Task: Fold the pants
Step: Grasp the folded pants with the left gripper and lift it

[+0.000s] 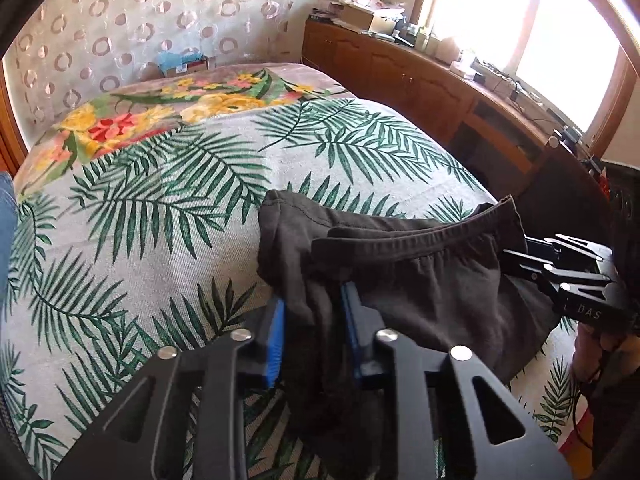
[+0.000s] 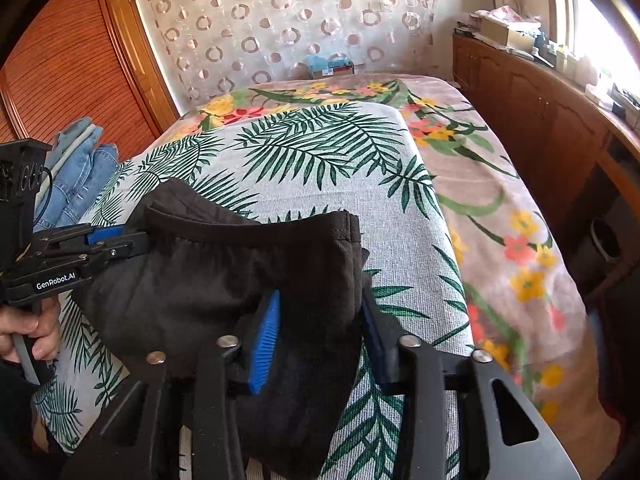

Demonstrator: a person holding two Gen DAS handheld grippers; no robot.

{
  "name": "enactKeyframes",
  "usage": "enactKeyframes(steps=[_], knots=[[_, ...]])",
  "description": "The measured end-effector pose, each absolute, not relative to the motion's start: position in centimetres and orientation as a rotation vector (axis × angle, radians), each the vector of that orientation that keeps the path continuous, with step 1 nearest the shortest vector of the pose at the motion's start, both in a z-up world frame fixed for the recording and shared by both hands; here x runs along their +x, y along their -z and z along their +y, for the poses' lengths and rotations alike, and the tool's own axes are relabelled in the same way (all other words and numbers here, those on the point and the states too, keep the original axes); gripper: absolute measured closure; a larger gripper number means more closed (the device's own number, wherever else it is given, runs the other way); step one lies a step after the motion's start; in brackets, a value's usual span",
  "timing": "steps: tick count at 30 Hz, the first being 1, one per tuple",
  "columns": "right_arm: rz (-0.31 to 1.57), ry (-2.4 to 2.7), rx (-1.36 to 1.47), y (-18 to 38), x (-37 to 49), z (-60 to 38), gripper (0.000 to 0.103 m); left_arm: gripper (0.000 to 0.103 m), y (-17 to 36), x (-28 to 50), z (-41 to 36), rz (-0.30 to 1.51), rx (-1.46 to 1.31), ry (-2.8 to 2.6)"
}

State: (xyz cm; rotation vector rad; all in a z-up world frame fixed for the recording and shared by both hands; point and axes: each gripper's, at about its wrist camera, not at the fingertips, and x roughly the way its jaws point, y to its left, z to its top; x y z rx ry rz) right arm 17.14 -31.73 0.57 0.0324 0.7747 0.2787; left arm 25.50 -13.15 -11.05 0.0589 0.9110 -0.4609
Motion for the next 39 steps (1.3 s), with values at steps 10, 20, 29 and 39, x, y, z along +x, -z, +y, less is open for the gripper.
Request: enactKeyframes(steps=[10, 20, 29, 39], knots=[[0.768, -0.301, 0.016, -0.5, 16.7, -31.3, 0.094, 0.091, 8.8, 22.6, -12.9, 0.823, 0.062, 0.479], [0.669, -0.315, 0.024, -2.1, 14.4, -30.8, 0.095, 0.091, 5.9, 19.7, -11.9, 0.738, 0.07, 0.487], [0.569, -0.346, -0.015, -3.9, 11.6, -28.7, 0.096, 0.091, 2.8, 16.6, -9.0, 0.635, 0.049, 0.474], [0.481, -0.428, -0.041, -6.0, 11.5, -26.2, 0.096, 0.091, -0.7, 15.4, -5.1, 0.537, 0.059, 0.398]])
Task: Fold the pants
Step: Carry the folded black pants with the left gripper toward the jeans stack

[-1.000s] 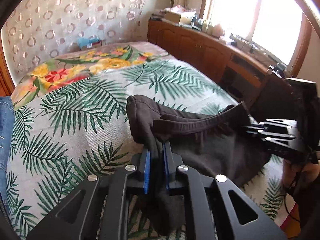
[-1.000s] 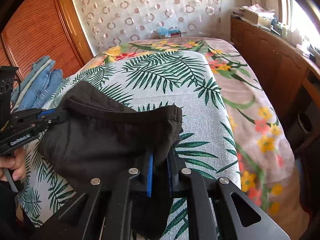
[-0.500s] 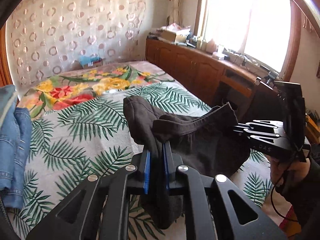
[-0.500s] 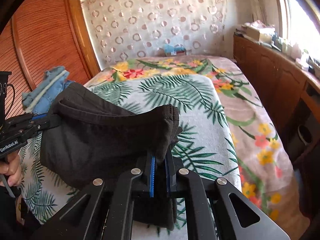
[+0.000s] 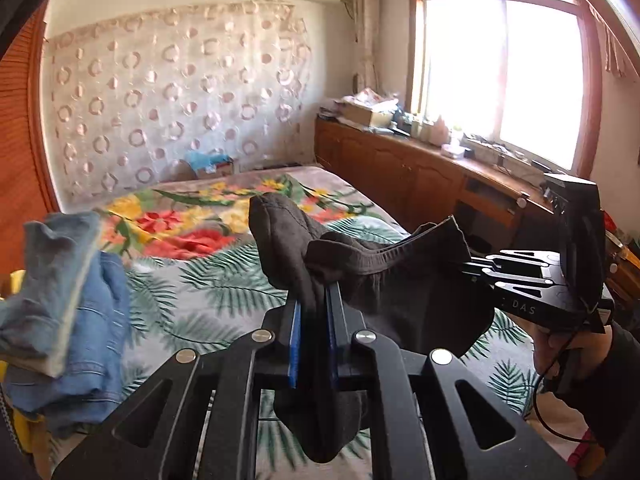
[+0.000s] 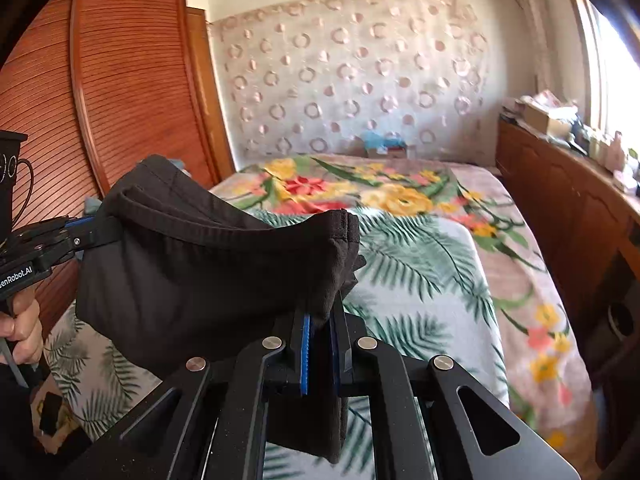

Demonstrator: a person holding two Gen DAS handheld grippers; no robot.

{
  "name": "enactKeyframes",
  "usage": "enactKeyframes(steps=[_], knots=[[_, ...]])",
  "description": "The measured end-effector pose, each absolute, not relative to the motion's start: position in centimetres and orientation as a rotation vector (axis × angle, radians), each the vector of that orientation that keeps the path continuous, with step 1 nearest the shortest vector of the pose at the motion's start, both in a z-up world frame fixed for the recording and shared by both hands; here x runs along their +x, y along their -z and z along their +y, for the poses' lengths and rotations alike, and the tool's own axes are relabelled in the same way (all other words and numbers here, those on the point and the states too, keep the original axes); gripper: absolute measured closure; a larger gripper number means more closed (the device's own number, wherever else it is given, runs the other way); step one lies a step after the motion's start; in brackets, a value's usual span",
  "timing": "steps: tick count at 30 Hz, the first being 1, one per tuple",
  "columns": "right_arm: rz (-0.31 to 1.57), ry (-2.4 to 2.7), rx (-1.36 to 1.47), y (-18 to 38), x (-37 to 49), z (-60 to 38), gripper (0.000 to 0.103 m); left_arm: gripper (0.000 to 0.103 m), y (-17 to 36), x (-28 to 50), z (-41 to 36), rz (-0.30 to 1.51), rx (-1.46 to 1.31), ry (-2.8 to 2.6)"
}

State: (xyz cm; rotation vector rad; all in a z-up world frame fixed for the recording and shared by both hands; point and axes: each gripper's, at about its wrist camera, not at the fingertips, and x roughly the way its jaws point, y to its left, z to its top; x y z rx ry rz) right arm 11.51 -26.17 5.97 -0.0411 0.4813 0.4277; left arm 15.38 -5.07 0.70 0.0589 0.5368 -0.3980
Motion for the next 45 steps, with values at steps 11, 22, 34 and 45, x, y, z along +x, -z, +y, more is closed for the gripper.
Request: enactKeyframes(steps=[11, 22, 34, 45], knots=[[0.43, -0.519, -0.132, -6.5, 16.0, -21.0, 0.096, 0.091, -1.3, 15.4, 1.6, 0.499, 0.034, 0.275], [0.358, -0.634, -0.255, -9.1, 23.0, -13.3, 0.096, 0.091, -3.1, 16.4, 10.6, 0.432, -0.031, 0.136], [0.3, -0.735, -0.357, -9.2, 31.7, -6.0, 0.096, 0.091, -3.0, 18.7, 16.9, 0.373, -0.077, -0.02], [0.263, -0.772, -0.453, -8.7, 35.6, -1.9, 0.096, 0.091, -0.8, 19.9, 18.9, 0.383, -0.132, -0.07]])
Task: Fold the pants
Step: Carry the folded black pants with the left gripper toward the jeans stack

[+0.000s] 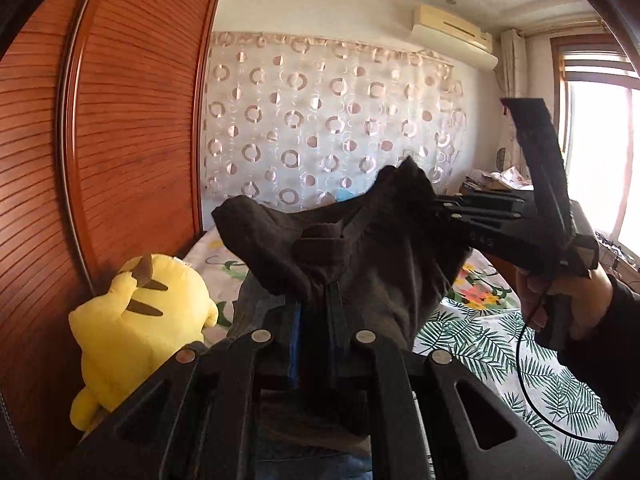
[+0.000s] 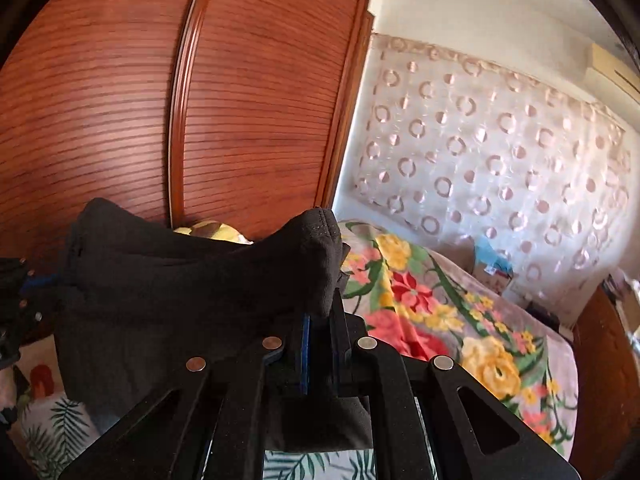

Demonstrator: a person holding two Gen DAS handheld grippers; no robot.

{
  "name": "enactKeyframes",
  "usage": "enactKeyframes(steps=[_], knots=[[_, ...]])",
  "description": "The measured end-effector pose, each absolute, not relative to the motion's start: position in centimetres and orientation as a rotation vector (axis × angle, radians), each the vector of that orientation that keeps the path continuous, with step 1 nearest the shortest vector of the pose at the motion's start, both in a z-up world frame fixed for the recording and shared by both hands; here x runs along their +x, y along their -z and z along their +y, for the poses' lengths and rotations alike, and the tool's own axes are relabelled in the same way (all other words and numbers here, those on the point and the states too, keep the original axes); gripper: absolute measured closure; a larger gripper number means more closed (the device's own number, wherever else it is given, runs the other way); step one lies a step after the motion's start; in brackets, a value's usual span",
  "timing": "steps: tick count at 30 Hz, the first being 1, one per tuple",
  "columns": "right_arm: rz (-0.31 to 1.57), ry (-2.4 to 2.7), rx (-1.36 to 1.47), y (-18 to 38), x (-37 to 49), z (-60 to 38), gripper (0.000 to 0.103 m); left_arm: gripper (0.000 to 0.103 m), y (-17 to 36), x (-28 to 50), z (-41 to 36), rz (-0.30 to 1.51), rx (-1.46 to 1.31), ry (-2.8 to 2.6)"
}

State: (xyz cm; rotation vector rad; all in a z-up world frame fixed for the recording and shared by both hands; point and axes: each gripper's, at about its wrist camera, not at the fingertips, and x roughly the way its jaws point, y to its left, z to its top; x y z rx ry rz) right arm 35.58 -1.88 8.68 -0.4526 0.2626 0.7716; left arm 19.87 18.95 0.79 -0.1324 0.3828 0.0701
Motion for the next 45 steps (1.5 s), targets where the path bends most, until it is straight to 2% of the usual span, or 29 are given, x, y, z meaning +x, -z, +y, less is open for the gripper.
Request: enactKeyframes(steps=[8, 15, 17, 18, 20, 26, 28, 30, 34, 39, 45], knots=[[0.261, -0.852, -0.529, -8.5, 37.7, 1.6, 0.096, 0.091, 0.5, 19.9, 19.8, 0.409, -0.188, -0.128], [0.331, -0.885, -0.52, -7.0, 40.1, 3.2, 0.096, 0.091, 2.2, 19.7, 20.4, 0.445, -0.227, -0.185], [0.354, -0.884, -0.505, -6.8, 40.5, 3.1, 0.087, 0.091, 2.5, 19.7, 20.3, 0.456, -0.233, -0.19], [0.357, -0.879, -0.497, -7.1, 40.6, 3.2, 0.08, 0.091, 2.4, 19.6, 20.3, 0.456, -0.232, -0.187], [0.358, -0.881, -0.468, -7.7, 40.6, 2.5, 0.075, 0.091, 2.4, 19.1, 20.2, 0.451, -0.236, -0.188], [0.353, -0.903, -0.379, -9.0, 39.8, -0.8, 0.074, 0.081, 1.5, 17.8, 20.1, 0.45, -0.236, -0.206], [0.368, -0.921, -0.36, -8.7, 39.3, -1.8, 0.074, 0.071, 1.2, 17.8, 19.8, 0.449, -0.225, -0.2], [0.39, -0.941, -0.354, -8.1, 38.9, -2.5, 0.074, 0.057, 0.8, 18.0, 19.5, 0.447, -0.205, -0.185], [0.423, -0.937, -0.358, -7.2, 39.5, -2.9, 0.074, 0.052, 1.0, 19.1, 18.8, 0.478, -0.178, -0.15], [0.453, -0.882, -0.345, -7.4, 42.3, -2.2, 0.074, 0.051, 3.6, 20.0, 18.8, 0.565, -0.156, -0.172], [0.487, -0.846, -0.307, -6.7, 42.7, -1.6, 0.074, 0.05, 3.7, 19.9, 18.8, 0.578, -0.149, -0.179]])
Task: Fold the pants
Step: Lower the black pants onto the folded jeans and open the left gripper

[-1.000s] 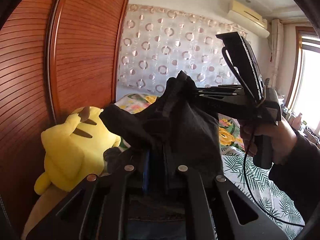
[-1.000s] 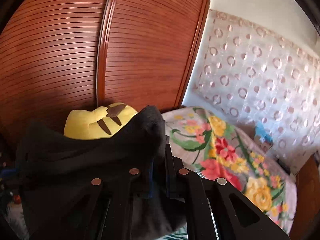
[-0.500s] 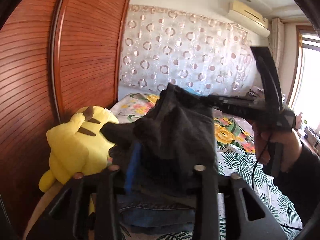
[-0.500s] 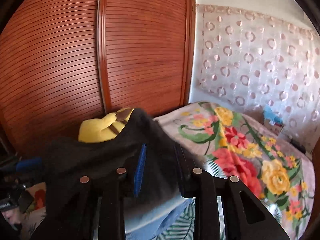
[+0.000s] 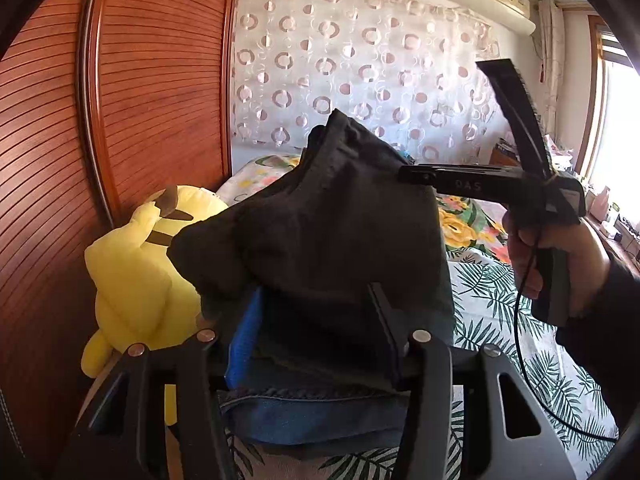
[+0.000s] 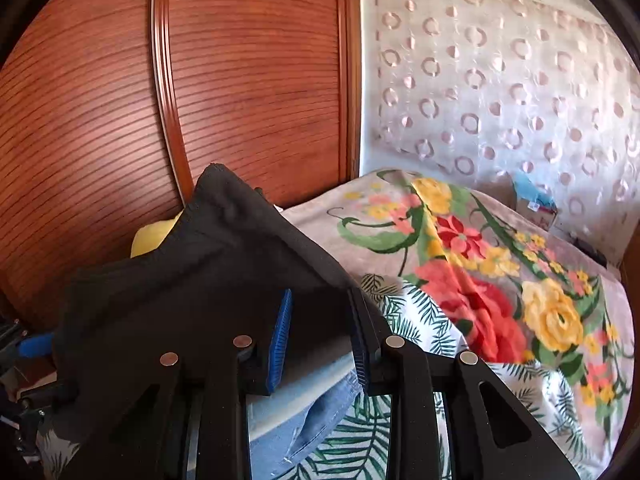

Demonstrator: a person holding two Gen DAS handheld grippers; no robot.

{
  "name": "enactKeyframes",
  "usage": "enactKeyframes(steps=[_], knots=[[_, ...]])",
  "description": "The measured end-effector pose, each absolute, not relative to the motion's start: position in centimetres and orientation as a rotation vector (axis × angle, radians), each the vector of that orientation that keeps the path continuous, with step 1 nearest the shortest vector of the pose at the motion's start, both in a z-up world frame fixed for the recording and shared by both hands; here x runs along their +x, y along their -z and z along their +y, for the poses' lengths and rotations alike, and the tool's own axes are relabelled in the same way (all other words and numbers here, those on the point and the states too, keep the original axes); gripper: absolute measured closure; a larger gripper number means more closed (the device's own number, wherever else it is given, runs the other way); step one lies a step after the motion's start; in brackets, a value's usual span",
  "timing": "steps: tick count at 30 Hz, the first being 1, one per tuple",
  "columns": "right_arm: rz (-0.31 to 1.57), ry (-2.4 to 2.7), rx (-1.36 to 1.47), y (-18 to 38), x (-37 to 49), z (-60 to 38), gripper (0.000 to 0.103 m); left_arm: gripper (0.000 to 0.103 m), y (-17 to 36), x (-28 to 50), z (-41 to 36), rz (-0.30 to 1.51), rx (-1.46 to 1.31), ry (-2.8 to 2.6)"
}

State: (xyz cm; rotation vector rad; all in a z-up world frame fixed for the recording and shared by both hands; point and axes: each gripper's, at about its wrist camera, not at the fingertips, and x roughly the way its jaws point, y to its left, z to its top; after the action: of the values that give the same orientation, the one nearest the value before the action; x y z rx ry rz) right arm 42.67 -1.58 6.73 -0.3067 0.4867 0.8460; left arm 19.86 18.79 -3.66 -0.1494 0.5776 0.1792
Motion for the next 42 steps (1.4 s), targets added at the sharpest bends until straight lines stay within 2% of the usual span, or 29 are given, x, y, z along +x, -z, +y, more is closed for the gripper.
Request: enactKeyframes(steps=[14, 17, 23, 40, 42], knots=[[0.465, -0.794, -0.227, -7.8, 34.1, -6.6, 0.074, 0.049, 1.8, 17.6, 16.4, 0.577, -0.054, -0.146], [0.452, -0.782, -0.205, -8.3, 32.2, -7.8, 0.074, 0.024, 1.2, 16.8, 15.8, 0.559, -0.047, -0.125], [0.43, -0.763, -0.207, -8.9, 28.7, -9.7, 0.074, 0.018, -0.1, 15.2, 14.5, 0.538, -0.037, -0.095], [0.435, -0.768, -0.178, -8.3, 24.4, -12.0, 0.074, 0.017, -0.2, 12.5, 13.6, 0.532, -0.067, -0.086], [0.438, -0.771, -0.175, -8.2, 24.3, -12.1, 0.074, 0.0, -0.3, 12.0, 13.6, 0.513, -0.067, -0.109]])
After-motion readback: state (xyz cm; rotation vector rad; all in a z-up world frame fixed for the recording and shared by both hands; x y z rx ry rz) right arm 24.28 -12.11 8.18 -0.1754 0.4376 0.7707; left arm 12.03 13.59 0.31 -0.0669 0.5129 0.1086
